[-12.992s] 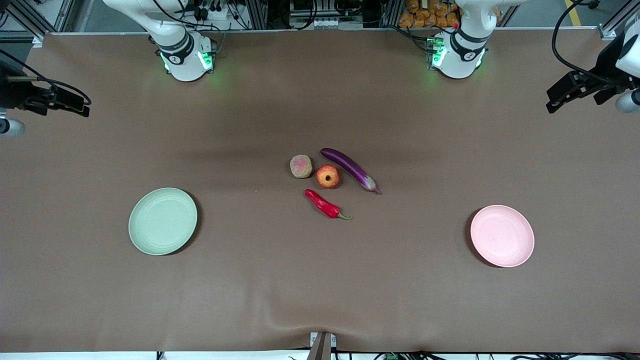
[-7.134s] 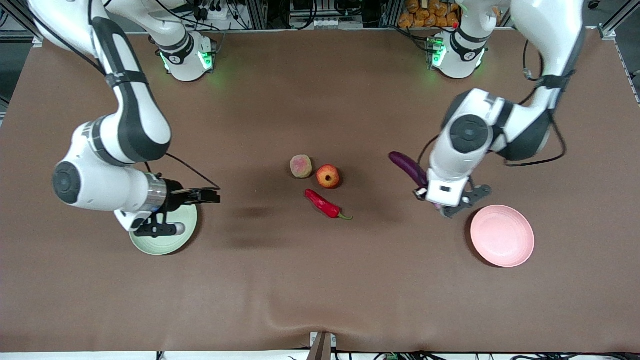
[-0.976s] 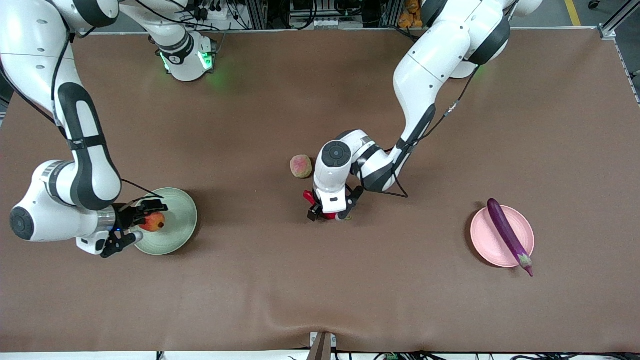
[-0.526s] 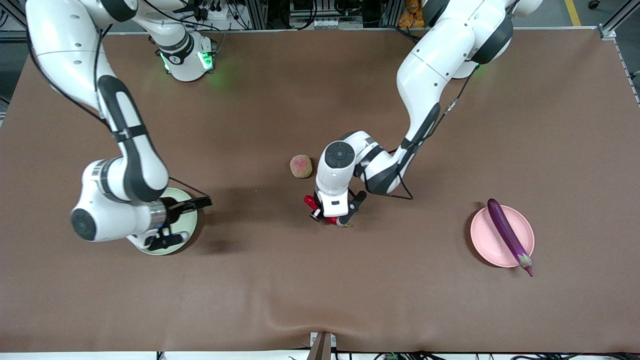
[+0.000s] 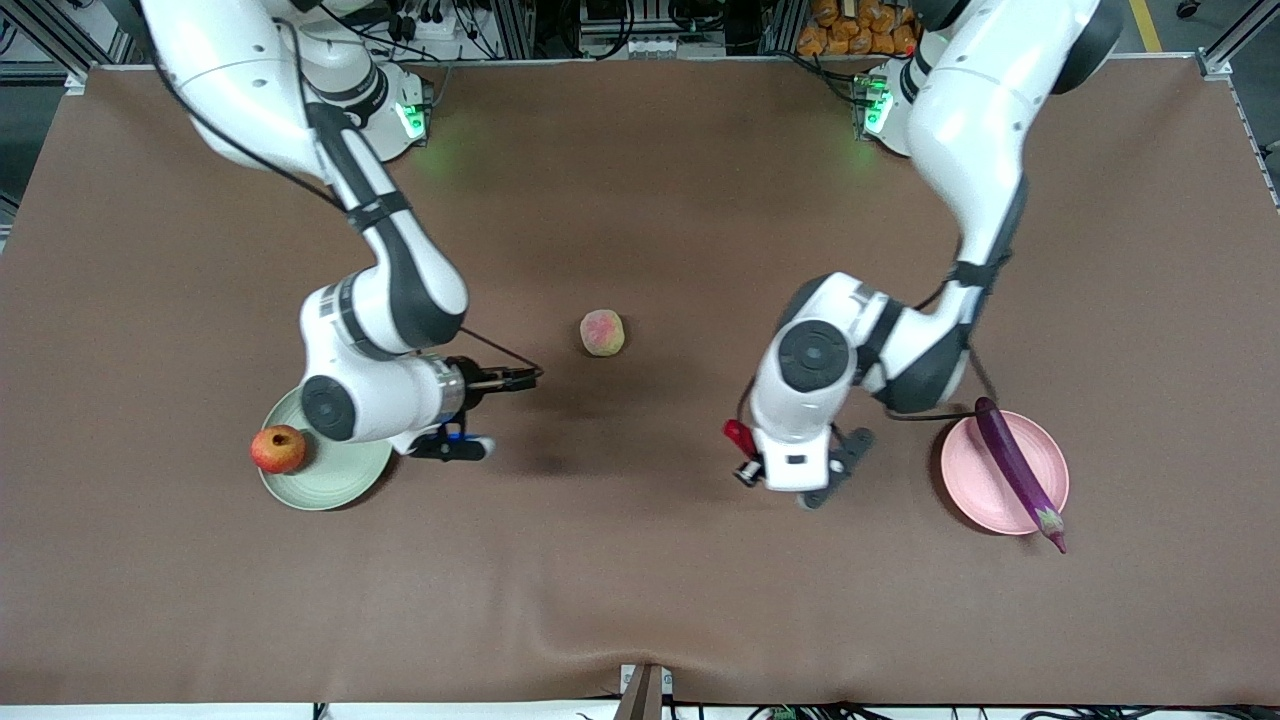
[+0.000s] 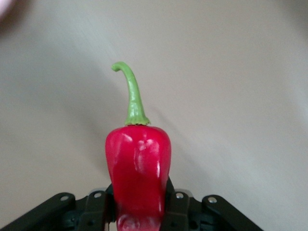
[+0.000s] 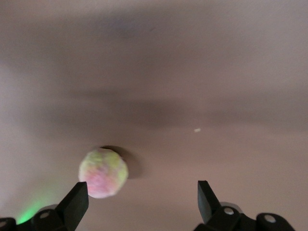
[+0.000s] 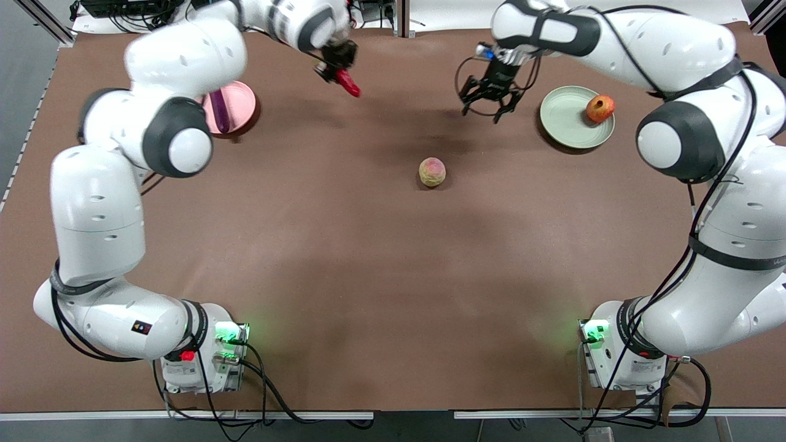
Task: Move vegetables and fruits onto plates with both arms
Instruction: 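Carry the pepper to the pink plate while the right gripper grasps the peach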
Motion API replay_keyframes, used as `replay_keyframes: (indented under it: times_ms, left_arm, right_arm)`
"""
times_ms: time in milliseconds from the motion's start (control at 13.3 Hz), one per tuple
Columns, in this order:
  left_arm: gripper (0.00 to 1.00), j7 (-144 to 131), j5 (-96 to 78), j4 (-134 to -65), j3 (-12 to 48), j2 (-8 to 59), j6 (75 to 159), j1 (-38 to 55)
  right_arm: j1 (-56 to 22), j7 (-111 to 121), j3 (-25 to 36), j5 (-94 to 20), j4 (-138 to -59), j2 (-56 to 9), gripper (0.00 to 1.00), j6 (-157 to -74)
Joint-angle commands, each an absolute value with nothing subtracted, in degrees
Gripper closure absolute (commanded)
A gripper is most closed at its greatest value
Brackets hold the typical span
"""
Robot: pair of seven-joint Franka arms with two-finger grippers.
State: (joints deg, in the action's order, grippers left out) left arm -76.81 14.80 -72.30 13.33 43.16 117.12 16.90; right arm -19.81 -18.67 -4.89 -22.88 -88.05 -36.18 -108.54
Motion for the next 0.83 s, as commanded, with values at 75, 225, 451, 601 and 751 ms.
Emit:
replay_keyframes:
  times_ms: [75, 225, 451, 601, 751]
  left_arm:
    - [1.0, -59.54, 11.51, -75.14, 14.5, 39.73, 113.73, 6.62]
    - [1.0, -48.4, 11.86, -75.23, 14.5, 39.81, 113.73, -0.06]
    - [1.0, -37.28, 11.95, -74.97, 14.15, 41.47, 114.69, -5.88]
    - [1.0, -33.07, 10.12, -74.79, 14.5, 42.8, 115.66, -9.13]
    - [1.0, -29.82, 10.19, -74.88, 14.24, 43.07, 115.84, -10.1]
  right_arm:
    - [-27.57, -28.89, -4.31, -23.91, -95.43, -34.11, 0.0, -118.27]
    - [-31.8, -34.43, -4.22, -23.91, -98.42, -34.01, 0.0, -124.95]
    - [-35.15, -37.0, -3.96, -23.38, -102.38, -34.01, 0.0, -129.9]
    - [-35.16, -37.0, -3.96, -23.12, -102.74, -34.01, 0.0, -129.82]
    - [-35.33, -36.83, -3.96, -22.94, -103.01, -34.19, 0.0, -129.64]
